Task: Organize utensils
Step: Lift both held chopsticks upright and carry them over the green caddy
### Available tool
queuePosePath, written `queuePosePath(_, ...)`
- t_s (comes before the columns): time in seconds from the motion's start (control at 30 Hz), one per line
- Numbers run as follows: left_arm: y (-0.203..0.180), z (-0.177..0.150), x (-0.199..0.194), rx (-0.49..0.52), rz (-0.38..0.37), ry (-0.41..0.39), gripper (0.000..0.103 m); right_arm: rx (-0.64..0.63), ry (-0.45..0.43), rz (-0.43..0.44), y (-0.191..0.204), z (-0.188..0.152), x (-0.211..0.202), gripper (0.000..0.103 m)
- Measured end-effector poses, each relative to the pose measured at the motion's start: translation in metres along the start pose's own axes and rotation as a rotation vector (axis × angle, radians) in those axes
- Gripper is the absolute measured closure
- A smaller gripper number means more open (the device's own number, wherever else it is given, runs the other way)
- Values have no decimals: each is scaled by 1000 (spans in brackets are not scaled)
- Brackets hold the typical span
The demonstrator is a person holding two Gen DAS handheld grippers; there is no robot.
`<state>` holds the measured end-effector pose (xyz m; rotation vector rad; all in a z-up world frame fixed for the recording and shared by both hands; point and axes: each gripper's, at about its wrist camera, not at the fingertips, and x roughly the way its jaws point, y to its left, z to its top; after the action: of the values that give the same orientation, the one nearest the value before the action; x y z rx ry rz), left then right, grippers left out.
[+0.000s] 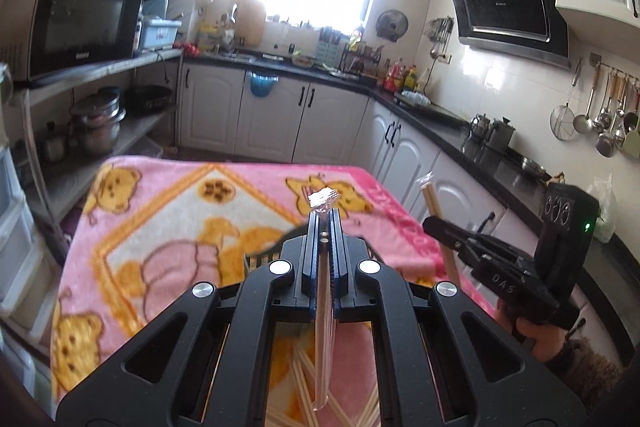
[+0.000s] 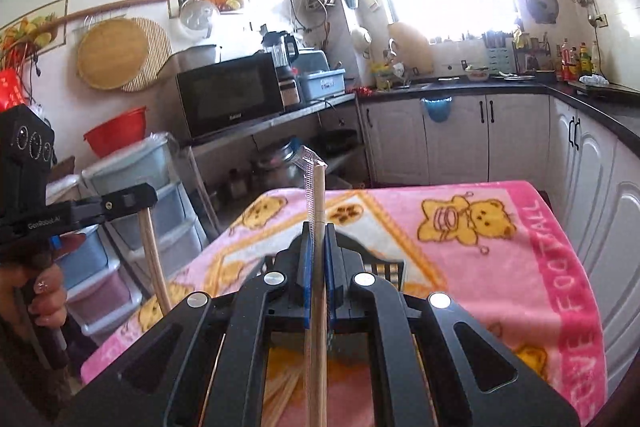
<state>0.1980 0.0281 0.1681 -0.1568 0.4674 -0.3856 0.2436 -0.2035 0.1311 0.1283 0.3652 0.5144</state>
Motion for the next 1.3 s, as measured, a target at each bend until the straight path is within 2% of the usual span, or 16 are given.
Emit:
queuePosePath(0.23, 1, 36, 9, 10, 14, -63, 101, -27, -64, -11, -1, 31, 30, 97)
queuePosePath(0.37, 2, 55, 16, 35, 55, -105, 101, -20, -111, -21, -7, 45, 48, 97)
queuePosePath(0.53, 8, 69, 31, 45, 90, -112, 101, -12, -164, -17, -10, 56, 66, 97)
queuePosePath(0.73, 21, 70, 54, 33, 123, -114, 101, -42, -228, -50, -11, 63, 90, 97)
queuePosePath(0.97, 35, 63, 80, -8, 133, -110, 101, -100, -287, -133, -9, 49, 109, 97)
queuePosePath(1.3, 41, 40, 98, -2, 118, -104, 101, -25, -323, -199, -22, 23, 116, 97)
